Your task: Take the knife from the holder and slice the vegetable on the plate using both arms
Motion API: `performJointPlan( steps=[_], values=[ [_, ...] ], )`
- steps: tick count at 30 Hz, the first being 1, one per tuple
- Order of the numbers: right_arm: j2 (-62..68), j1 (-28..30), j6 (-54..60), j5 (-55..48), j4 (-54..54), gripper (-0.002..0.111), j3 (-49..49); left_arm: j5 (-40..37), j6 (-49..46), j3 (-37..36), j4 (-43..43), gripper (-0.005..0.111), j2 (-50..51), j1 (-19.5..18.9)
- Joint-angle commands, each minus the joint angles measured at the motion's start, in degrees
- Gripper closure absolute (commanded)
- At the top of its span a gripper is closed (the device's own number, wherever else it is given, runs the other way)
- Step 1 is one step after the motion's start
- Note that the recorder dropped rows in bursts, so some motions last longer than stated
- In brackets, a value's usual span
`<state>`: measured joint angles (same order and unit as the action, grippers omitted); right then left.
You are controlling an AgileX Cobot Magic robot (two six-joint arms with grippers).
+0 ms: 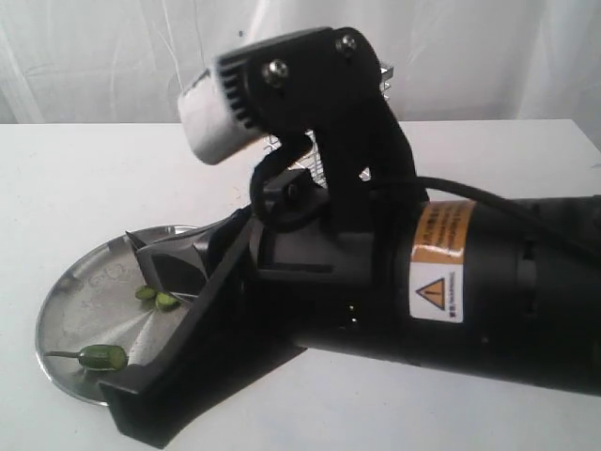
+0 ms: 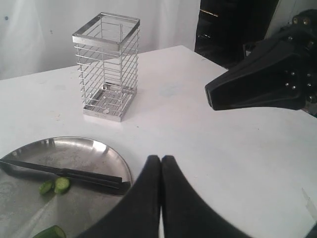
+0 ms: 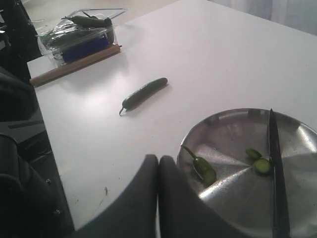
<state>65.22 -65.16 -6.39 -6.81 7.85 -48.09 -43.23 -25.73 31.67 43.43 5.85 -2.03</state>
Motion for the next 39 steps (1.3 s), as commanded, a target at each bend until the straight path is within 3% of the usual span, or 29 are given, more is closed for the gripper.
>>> performJointPlan(
  steps=[1, 6, 16, 22, 32, 39],
  values=[
    [-0.5, -0.07, -0.21, -0.47, 0.15, 0.108, 0.33, -0.49, 0.08, -0.25, 0.59, 0.107, -0.45, -0.2],
    [-7.19, 2.78, 10.75, 1.24, -8.69, 0.108, 3.59, -0.39, 0.08, -0.25, 0.59, 0.107, -0.45, -0.09],
    [-37.93, 19.1, 8.5, 2.79, -6.98, 0.108, 31.43, -0.39, 0.08, -0.25, 0.47, 0.107, -0.45, -0.09],
    [-54.06, 24.81, 6.04, -5.76, -6.77, 0.108, 42.51, -0.39, 0.08, -0.25, 0.47, 0.107, -0.45, -0.09],
    [-64.7, 33.02, 5.3, -11.44, -4.66, 0.108, 48.09, -0.39, 0.08, -0.25, 0.47, 0.107, -0.45, -0.09],
    [-65.04, 34.2, 4.71, -12.48, -4.66, 0.108, 48.09, -0.39, 0.08, -0.25, 0.47, 0.107, -0.45, -0.09]
  ],
)
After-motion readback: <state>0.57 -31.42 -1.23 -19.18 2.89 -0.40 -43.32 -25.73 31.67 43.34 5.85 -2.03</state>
